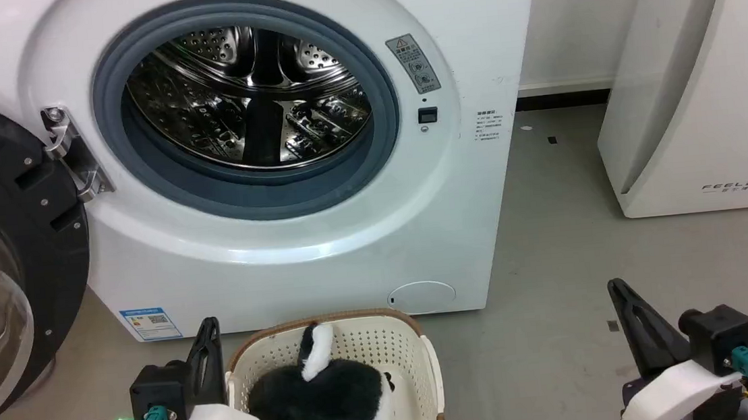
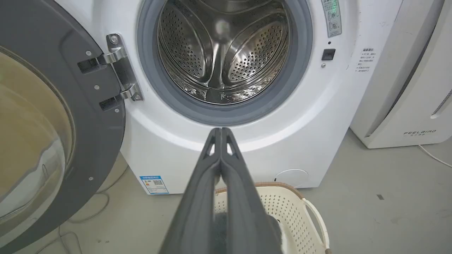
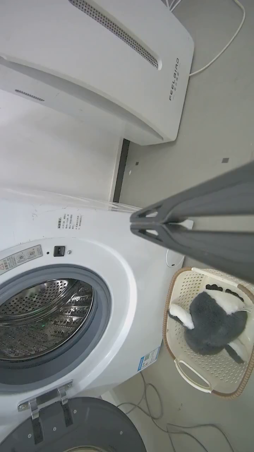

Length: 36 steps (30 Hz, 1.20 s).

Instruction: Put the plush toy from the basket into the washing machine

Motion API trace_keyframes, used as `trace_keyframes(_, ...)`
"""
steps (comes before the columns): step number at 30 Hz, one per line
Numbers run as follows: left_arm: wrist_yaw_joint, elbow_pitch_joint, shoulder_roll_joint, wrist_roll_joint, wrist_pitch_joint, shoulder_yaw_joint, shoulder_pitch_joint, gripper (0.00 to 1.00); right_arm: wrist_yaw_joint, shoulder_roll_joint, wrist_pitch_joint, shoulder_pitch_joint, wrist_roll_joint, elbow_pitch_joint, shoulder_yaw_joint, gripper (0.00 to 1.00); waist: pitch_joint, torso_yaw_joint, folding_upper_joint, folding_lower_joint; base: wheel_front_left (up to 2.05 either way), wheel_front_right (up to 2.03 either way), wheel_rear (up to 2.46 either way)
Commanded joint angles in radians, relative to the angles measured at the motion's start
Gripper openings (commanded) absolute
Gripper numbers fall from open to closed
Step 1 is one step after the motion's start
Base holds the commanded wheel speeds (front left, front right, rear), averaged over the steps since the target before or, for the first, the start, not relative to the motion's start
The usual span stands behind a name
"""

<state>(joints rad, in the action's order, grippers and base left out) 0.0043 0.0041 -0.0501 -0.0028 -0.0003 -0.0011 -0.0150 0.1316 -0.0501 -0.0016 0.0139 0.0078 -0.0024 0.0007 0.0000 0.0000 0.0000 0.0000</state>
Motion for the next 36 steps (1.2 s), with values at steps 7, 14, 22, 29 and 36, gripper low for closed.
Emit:
trace_keyframes(7, 0.002, 0.002, 0.000, -0.003, -0.004, -0.003, -0.001, 1.00, 0.000, 0.000, -0.004, 0.001, 0.005, 0.001, 0.001, 1.00, 0.000, 0.000, 0.0000, 0.0000, 0.00, 0.00, 0.00)
trace_keyframes(14, 0.006, 0.007, 0.000, -0.014, -0.018, -0.014, -0.001, 1.00, 0.000, 0.000, -0.018, 0.003, 0.017, 0.003, 0.000, 1.00, 0.004, -0.001, 0.0000, 0.0000, 0.00, 0.00, 0.00)
trace_keyframes(22, 0.007, 0.023, 0.000, -0.028, -0.035, -0.028, 0.003, 1.00, 0.000, 0.000, -0.035, 0.002, 0.023, -0.001, -0.003, 1.00, 0.017, -0.004, 0.0000, 0.0000, 0.00, 0.00, 0.00)
trace_keyframes(29, 0.006, 0.054, 0.000, -0.040, -0.050, -0.041, 0.018, 1.00, 0.000, 0.000, -0.050, -0.004, 0.023, -0.013, -0.004, 1.00, 0.044, -0.011, 0.0000, 0.0000, 0.00, 0.00, 0.00)
trace_keyframes(36, 0.002, 0.093, 0.000, -0.049, -0.062, -0.048, 0.042, 1.00, 0.000, 0.000, -0.062, -0.012, 0.027, -0.026, -0.002, 1.00, 0.077, -0.020, 0.0000, 0.0000, 0.00, 0.00, 0.00)
